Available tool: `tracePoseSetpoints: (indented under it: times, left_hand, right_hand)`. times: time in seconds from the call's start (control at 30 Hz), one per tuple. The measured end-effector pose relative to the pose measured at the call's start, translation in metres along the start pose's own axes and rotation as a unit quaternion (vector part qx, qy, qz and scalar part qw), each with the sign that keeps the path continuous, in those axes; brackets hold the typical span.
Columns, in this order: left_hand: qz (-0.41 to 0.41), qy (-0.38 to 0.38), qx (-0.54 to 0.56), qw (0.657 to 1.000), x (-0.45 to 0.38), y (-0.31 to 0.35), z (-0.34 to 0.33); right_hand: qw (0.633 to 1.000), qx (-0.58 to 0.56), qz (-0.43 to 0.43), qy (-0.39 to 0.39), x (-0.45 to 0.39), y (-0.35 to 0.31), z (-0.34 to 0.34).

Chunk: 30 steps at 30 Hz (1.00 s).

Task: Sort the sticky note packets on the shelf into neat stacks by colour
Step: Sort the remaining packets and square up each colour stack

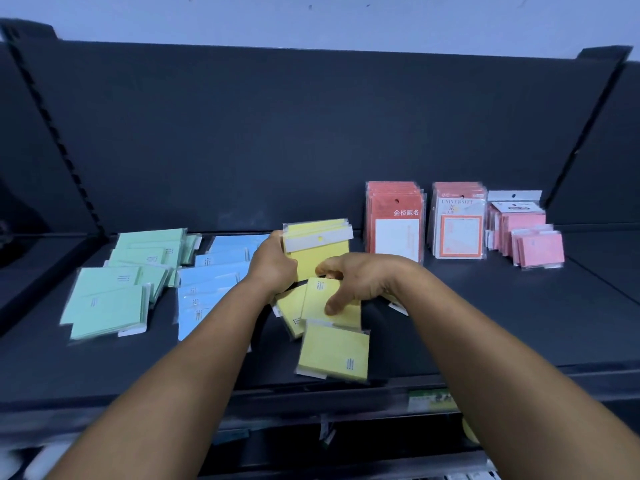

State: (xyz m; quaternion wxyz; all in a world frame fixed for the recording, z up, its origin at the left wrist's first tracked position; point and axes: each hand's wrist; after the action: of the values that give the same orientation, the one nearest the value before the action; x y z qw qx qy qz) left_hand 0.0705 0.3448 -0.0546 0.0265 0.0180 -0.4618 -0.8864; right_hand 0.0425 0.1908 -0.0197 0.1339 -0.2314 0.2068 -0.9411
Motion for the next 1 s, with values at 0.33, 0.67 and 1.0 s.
tracePoseSetpoints:
  times: [0.33,0.67,1.0]
  left_hand:
    - [0.007,-0.005,0.016,1.000,-0.002,-0.001,0.001]
    - [-0.017,-0.046,0.045,0.998,-0.004,-0.001,0.007]
    - [0.003,-0.142,0.101,0.985,0.002,0.005,0.003]
  right_hand:
    - [0.997,0.047,0.031,-0.047,-0.005,-0.003,0.003]
    - [0.987,0.009,0.061,0.148,-0.008,0.014,0.013]
    - [0.922,0.115,0.181,0.322,-0.019,0.009,-0.001]
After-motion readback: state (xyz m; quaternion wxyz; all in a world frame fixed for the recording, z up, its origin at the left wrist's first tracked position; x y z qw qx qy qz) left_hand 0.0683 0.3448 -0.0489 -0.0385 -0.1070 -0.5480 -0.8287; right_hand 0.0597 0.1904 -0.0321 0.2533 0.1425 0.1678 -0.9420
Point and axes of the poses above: each hand's wrist, its own x-axis away from the middle knuckle, its own z-axis out of the back of the hand, y = z × x, and after that the axes turned 3 degrees about z, right-handed
